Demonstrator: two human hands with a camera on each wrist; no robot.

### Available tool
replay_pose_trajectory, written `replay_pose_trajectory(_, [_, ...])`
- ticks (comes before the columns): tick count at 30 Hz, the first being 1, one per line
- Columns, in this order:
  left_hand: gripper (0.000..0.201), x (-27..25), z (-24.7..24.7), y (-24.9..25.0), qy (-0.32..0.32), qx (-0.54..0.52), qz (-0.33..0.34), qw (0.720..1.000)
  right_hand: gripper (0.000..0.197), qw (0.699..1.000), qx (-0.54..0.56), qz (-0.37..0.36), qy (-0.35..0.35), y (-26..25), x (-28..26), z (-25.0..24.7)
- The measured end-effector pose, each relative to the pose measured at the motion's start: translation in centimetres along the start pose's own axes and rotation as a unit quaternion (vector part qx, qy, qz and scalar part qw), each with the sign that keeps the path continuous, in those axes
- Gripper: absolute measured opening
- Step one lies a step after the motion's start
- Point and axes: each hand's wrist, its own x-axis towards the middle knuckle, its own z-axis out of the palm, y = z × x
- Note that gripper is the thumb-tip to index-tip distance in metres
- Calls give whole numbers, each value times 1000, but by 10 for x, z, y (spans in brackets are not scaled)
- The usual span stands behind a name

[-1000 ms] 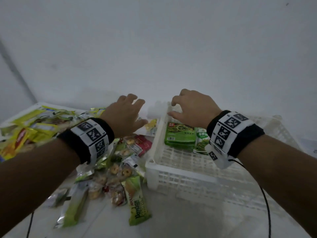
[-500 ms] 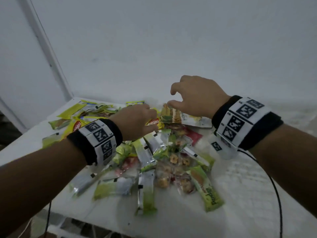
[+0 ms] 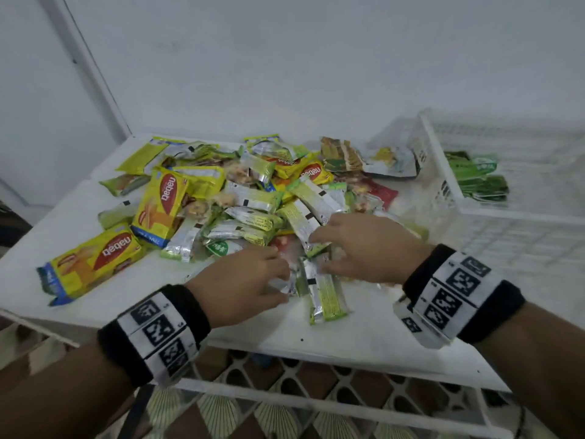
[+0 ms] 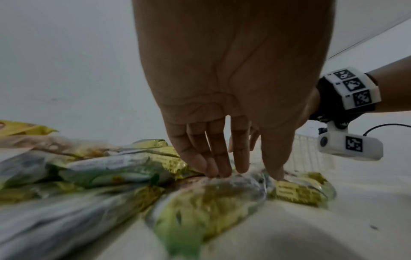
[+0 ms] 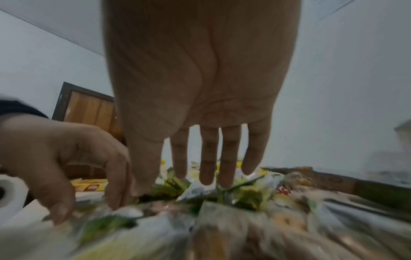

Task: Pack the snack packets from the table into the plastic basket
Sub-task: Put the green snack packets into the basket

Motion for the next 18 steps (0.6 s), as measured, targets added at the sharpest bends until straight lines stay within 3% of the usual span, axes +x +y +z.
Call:
replay_pose_trajectory(5, [30, -9, 24, 4, 38, -1, -34, 999, 75, 997, 20, -67, -31, -5, -19, 31])
replay_pose_trajectory(9, [28, -9, 31, 11, 85, 9, -41, 996, 68, 996, -2, -87, -33, -8, -17, 39])
replay_pose_trajectory(18, [30, -16, 30, 25, 112, -20, -105, 988, 62, 994, 1, -106, -14, 0, -11, 36])
